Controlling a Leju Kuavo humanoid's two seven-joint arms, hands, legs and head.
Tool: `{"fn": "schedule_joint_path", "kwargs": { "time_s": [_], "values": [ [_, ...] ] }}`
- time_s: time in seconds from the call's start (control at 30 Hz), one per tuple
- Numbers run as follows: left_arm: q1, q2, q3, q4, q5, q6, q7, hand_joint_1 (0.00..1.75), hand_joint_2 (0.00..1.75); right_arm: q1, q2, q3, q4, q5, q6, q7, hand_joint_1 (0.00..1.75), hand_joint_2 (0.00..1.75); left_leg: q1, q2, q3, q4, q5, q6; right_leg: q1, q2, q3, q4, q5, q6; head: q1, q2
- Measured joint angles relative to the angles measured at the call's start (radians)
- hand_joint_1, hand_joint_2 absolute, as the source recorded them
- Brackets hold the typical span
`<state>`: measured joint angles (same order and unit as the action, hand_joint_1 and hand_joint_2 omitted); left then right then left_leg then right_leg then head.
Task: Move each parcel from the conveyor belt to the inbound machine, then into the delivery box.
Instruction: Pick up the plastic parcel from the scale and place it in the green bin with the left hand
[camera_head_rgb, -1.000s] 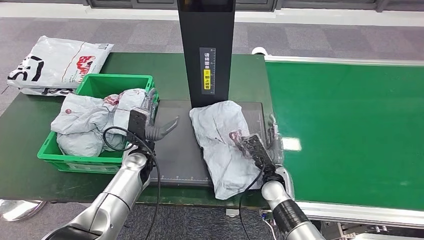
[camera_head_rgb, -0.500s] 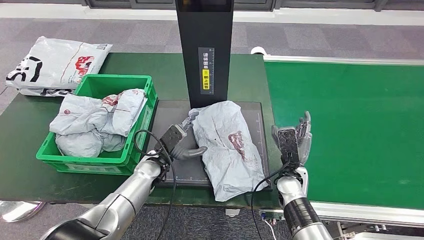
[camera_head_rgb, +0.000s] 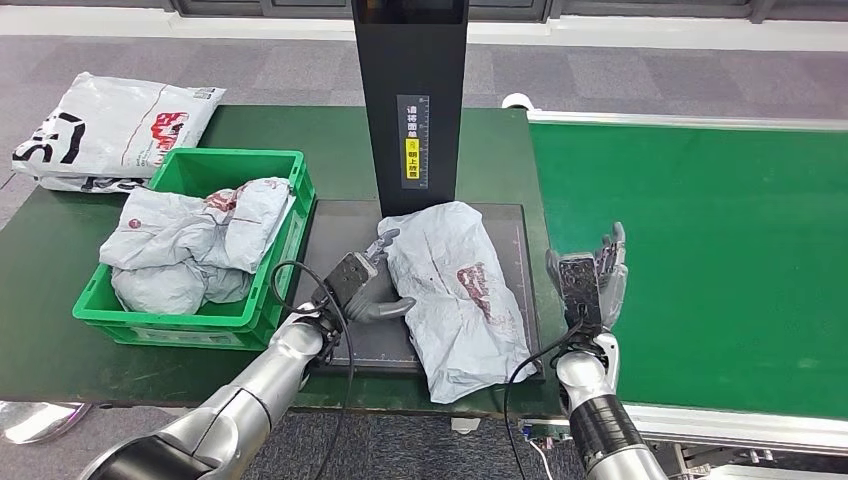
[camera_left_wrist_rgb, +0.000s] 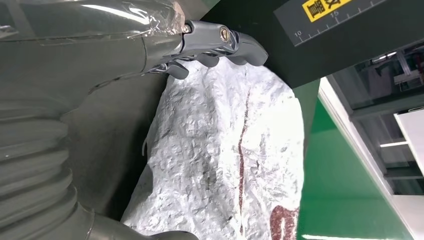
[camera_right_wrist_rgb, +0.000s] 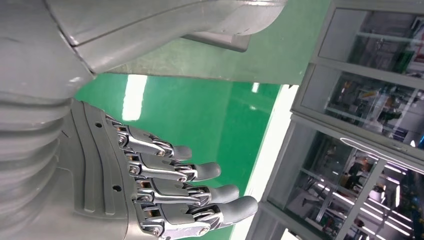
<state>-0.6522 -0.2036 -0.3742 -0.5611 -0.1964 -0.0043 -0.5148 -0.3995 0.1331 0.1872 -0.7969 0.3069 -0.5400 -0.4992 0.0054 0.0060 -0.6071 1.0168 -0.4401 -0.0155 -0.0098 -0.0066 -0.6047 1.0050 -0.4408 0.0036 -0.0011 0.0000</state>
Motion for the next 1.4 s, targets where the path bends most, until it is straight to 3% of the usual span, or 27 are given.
{"fn": "schedule_joint_path", "kwargs": {
  "time_s": [0.1,0.23,0.33,0.47,0.87,1.0,1.2,1.4],
  "values": [
    [-0.017,-0.007,-0.067,0.031,-0.184,-0.008,0.073,0.00,1.75,-0.005,0.000,-0.005,-0.001,-0.012,-0.006,0.001,0.00,1.75,0.000,-0.001,0.000,0.000,0.000,0.000,0.000,-0.001,0.000,0.000,0.000,0.000,0.000,0.000],
    [-0.053,-0.021,-0.226,0.107,-0.432,0.020,0.211,1.75,1.75,-0.024,-0.003,-0.015,0.000,-0.013,0.008,0.001,0.00,1.75,0.000,-0.003,0.001,0.000,0.000,0.000,0.000,-0.003,0.003,0.000,-0.001,0.001,0.000,0.000],
    [-0.080,-0.025,-0.303,0.144,-0.492,0.045,0.276,1.75,1.75,-0.022,-0.004,-0.020,-0.004,-0.009,0.015,0.001,0.00,1.75,0.000,-0.006,0.004,0.000,-0.001,0.001,-0.001,-0.006,0.008,-0.001,-0.002,0.002,0.000,0.000],
    [-0.096,-0.024,-0.343,0.168,-0.547,0.099,0.305,1.75,1.75,-0.002,-0.004,-0.021,-0.027,-0.001,0.027,0.006,0.00,1.75,0.000,-0.005,0.007,0.000,-0.002,0.001,-0.001,-0.006,0.010,-0.001,-0.002,0.002,0.000,0.000],
    [-0.102,-0.018,-0.350,0.175,-0.600,0.169,0.313,1.75,1.75,0.038,-0.004,-0.025,-0.091,0.027,0.051,0.022,0.00,1.75,0.000,-0.004,0.011,-0.001,-0.001,0.000,0.000,-0.005,0.013,0.000,-0.002,0.001,0.000,0.000],
    [-0.099,-0.018,-0.346,0.177,-0.608,0.239,0.310,1.75,1.75,0.040,-0.004,-0.026,-0.098,0.043,0.046,0.023,0.00,1.75,0.000,-0.004,0.011,-0.001,-0.002,0.000,0.000,-0.005,0.013,0.000,-0.002,0.001,0.000,0.000],
    [-0.098,-0.001,-0.245,0.112,-0.491,0.457,0.211,1.75,1.75,0.061,-0.004,-0.041,-0.122,0.039,0.032,0.014,0.00,1.75,0.000,-0.004,0.005,0.000,0.002,0.000,0.001,-0.005,0.006,0.000,0.000,0.000,0.000,0.000],
    [-0.166,0.068,-0.105,-0.076,-0.524,0.530,0.255,1.75,1.75,0.069,-0.004,-0.051,-0.129,0.025,0.027,-0.004,0.00,1.75,0.001,-0.003,0.001,0.000,0.004,-0.001,0.001,-0.004,0.002,0.001,0.002,-0.001,0.000,0.000]
  ]
}}
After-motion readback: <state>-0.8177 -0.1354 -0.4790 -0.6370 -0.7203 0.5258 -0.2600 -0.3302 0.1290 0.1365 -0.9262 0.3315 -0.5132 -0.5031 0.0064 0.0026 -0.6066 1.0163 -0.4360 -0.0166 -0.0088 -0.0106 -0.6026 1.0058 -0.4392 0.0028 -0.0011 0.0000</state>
